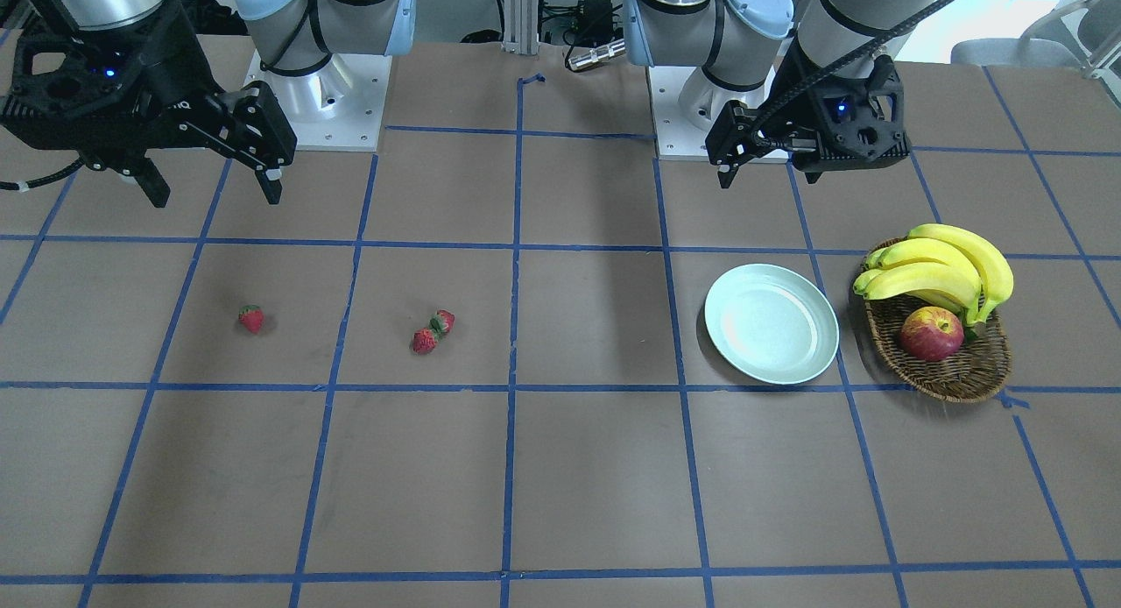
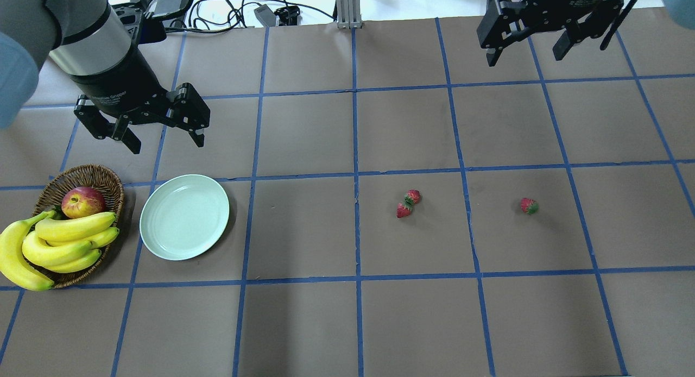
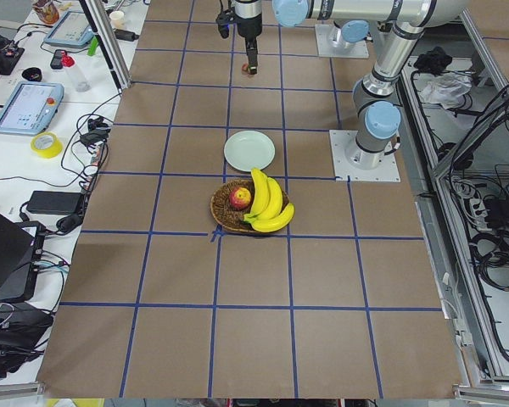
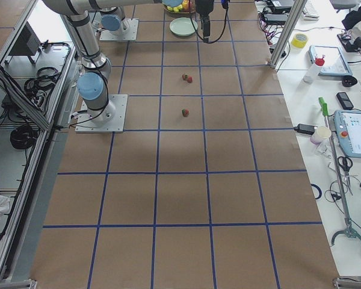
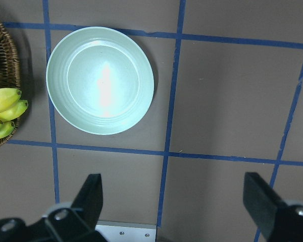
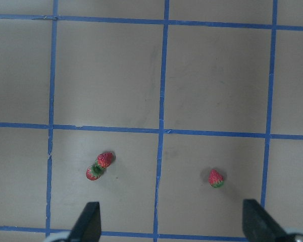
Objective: Collect all strawberries into plate
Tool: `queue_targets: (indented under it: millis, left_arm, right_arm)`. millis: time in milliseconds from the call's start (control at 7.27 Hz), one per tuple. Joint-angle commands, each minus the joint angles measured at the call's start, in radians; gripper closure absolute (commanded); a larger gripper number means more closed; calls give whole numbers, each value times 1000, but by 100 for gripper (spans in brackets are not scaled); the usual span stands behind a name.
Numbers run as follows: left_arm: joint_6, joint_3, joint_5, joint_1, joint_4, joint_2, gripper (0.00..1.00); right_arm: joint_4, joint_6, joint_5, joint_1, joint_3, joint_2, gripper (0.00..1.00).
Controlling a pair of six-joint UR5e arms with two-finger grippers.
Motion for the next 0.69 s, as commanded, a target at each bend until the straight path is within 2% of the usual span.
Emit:
queue_targets:
  millis: [0,275,412,550]
  left_arm:
    - [0,0,1,2,1,0,0]
    - [0,2,2,4,-1,0,0]
    - [0,2,2,4,-1,0,0]
    - [0,4,1,2,4,0,0]
  right_arm:
    - [2,0,1,0,0,-2,0]
    - [13,2,13,23,40,5,0]
    - [-92,18,19,63,114,20,0]
    - [-254,96,16,128,193,106,0]
